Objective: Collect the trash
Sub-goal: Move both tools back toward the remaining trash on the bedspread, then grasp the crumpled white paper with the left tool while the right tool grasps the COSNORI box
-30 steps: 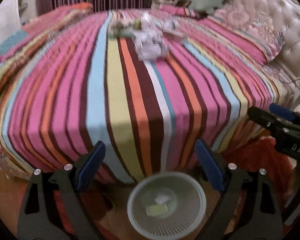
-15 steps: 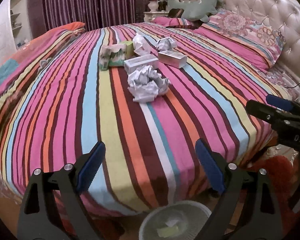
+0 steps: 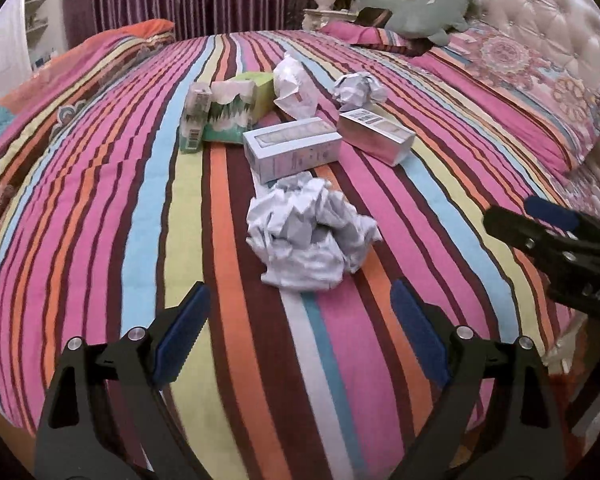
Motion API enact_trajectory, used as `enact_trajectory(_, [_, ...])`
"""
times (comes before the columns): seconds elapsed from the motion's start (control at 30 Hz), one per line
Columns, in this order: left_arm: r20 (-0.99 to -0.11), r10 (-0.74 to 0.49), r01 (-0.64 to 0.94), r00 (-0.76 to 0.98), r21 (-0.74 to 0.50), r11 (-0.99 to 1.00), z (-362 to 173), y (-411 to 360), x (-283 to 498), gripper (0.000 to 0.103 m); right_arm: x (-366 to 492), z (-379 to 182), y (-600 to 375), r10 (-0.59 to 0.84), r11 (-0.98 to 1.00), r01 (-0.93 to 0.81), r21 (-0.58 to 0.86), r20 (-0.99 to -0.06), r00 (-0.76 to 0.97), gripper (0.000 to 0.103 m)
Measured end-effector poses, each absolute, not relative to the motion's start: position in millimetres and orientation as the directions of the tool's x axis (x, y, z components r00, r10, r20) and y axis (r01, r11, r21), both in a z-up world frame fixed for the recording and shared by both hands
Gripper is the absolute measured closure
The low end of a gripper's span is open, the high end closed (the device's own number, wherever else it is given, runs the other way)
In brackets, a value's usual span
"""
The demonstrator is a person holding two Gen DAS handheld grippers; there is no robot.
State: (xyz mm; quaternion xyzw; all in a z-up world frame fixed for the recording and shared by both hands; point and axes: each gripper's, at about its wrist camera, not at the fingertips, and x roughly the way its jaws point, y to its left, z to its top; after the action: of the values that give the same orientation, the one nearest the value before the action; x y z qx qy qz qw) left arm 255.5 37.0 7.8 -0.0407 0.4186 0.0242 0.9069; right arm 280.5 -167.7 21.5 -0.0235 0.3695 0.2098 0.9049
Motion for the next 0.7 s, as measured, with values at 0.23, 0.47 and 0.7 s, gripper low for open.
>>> enact_trajectory(0.23, [-0.777, 0.031, -0.117, 0.629, -0.055, 0.992, -3.1, 41.0, 282.7, 0.014, 328.5, 17.9, -145.1, 0.380, 0.875, -0.482, 0.052, -0.690, 0.616, 0.017])
enact_trajectory(0.47, [-0.779, 0.008, -0.114, 0.627, -0.082, 0.990, -11.6, 37.8, 298.3, 0.014, 372.0, 7.1, -123.5, 0.335, 0.832, -0.550, -0.071, -0.726, 0.601, 0.017])
enact_trajectory(0.7, [-0.780, -0.022, -0.098, 0.626, -0.106, 0.990, -13.5, 35.0, 317.5, 0.014, 407.2, -6.9, -111.8, 0.338, 0.807, -0.587, -0.060, -0.768, 0.544, 0.017])
